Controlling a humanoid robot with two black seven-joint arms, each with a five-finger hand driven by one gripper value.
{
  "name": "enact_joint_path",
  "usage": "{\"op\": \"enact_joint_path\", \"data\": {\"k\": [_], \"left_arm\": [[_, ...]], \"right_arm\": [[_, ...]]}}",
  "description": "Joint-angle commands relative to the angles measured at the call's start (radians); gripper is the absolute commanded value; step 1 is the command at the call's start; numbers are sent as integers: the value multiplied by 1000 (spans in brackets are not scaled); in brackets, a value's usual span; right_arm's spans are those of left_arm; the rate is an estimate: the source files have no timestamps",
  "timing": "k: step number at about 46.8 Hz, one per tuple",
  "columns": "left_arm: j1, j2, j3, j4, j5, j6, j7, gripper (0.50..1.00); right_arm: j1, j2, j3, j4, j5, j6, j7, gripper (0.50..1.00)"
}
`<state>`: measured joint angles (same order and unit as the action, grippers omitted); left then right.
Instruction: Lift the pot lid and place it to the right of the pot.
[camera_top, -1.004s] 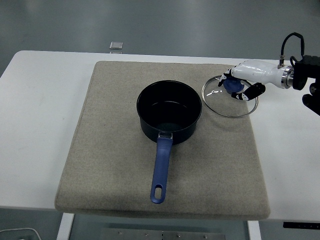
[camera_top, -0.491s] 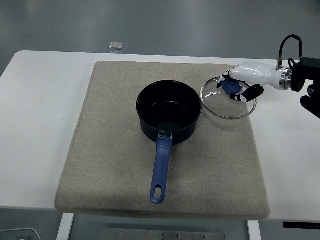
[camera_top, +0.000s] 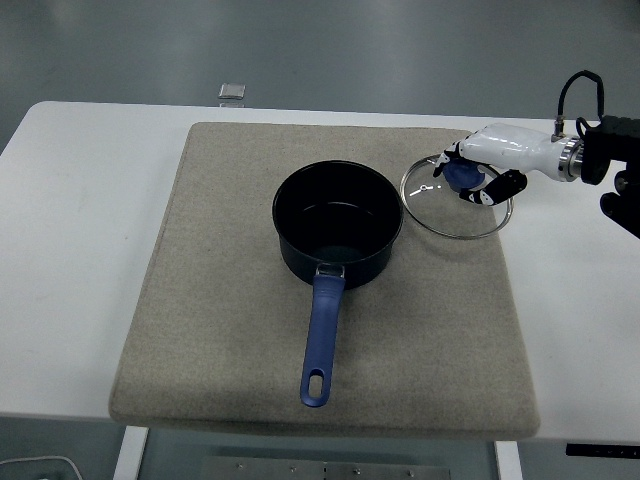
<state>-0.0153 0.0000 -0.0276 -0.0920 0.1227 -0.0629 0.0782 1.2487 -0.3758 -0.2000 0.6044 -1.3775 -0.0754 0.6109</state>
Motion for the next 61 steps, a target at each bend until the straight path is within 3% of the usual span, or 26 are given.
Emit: {"op": "enact_joint_path", "data": {"k": [1,4,6,31,35,41,61], "left_arm": [[0,0,0,0,0,0,0,1000],[0,0,0,0,0,0,0,1000],[0,0,0,0,0,0,0,1000],[0,0,0,0,0,0,0,1000],[0,0,0,0,0,0,0,1000],[0,0,0,0,0,0,0,1000],[0,0,0,0,0,0,0,1000]], "right_arm": [[0,0,-1,2,34,2,0,500],[1,0,-1,2,69,3,0,688],[1,0,-2,2,87,6,0,735],[1,0,-15,3,94,8,0,750],[5,-2,-13,3,94,11,0,772],[14,-14,-13,3,94,14,0,856],[66,-35,-28,5,78,63,0,860]]}}
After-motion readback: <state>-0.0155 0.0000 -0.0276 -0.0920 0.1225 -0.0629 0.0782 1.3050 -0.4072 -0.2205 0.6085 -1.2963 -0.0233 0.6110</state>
